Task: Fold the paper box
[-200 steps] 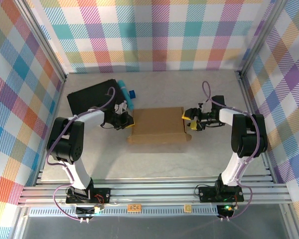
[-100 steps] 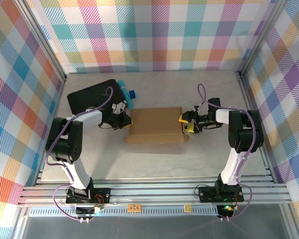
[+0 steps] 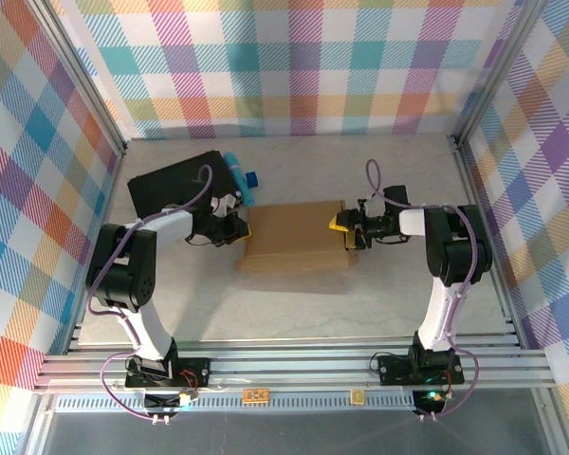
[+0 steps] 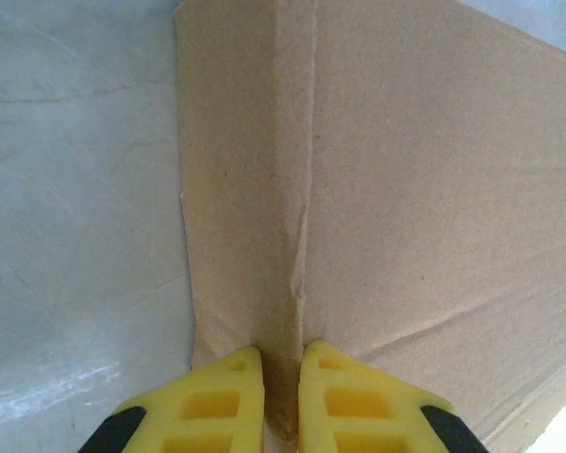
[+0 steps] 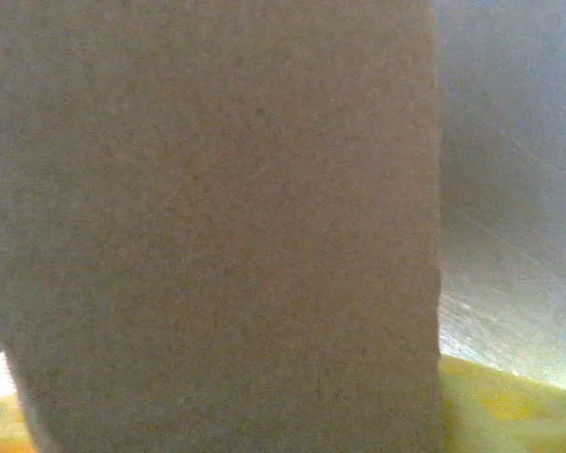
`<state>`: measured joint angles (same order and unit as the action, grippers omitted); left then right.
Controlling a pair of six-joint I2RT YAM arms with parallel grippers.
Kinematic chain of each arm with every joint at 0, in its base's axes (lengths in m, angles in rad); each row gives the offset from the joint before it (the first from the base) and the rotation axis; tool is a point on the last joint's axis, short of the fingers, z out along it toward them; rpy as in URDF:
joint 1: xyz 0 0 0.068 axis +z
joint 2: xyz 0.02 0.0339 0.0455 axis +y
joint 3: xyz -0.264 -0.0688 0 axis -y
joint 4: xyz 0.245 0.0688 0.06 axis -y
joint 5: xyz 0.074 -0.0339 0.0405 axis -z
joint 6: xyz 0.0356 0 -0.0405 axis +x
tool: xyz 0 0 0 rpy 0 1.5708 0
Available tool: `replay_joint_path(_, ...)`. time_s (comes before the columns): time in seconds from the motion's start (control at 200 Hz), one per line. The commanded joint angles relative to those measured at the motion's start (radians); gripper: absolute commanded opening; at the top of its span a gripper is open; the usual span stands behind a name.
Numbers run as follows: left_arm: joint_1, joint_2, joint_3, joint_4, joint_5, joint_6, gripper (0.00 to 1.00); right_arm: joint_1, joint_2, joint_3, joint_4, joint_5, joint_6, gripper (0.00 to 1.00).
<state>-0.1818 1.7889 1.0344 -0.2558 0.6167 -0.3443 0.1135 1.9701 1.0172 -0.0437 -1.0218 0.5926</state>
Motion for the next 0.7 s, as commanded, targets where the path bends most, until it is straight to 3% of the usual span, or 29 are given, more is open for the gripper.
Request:
replay_joint_path(0.0,0.015,0.038,-0.062,-0.093,-0.150,-0.047,0.18,0.031,0.024,0.034,0.022,-0.043,0.075,0.58)
replay_joint_path(0.16,0.025,-0.107,-0.035,-0.048,-0.130,-0.212,0.41,0.014,0.044,0.100,-0.126,-0.032,0.099,0.46)
replay_joint_path(0.3,0.067,-0.184,-0.038,0.013,-0.112,-0.414,0.64,-0.010,0.071,0.188,-0.324,-0.044,0.097,0.42)
replay_joint_path(0.53,0.095,-0.216,-0.149,0.187,-0.006,-0.776,0.75,-0.051,0.090,0.285,-0.537,-0.103,0.162,0.40)
replay_joint_path(0.675,0.079,-0.213,-0.161,0.181,0.017,-0.859,0.77,-0.052,0.105,0.349,-0.660,-0.127,0.158,0.40)
replay_joint_path(0.695,0.077,-0.216,-0.163,0.183,0.015,-0.870,0.82,-0.052,0.107,0.356,-0.674,-0.130,0.157,0.40)
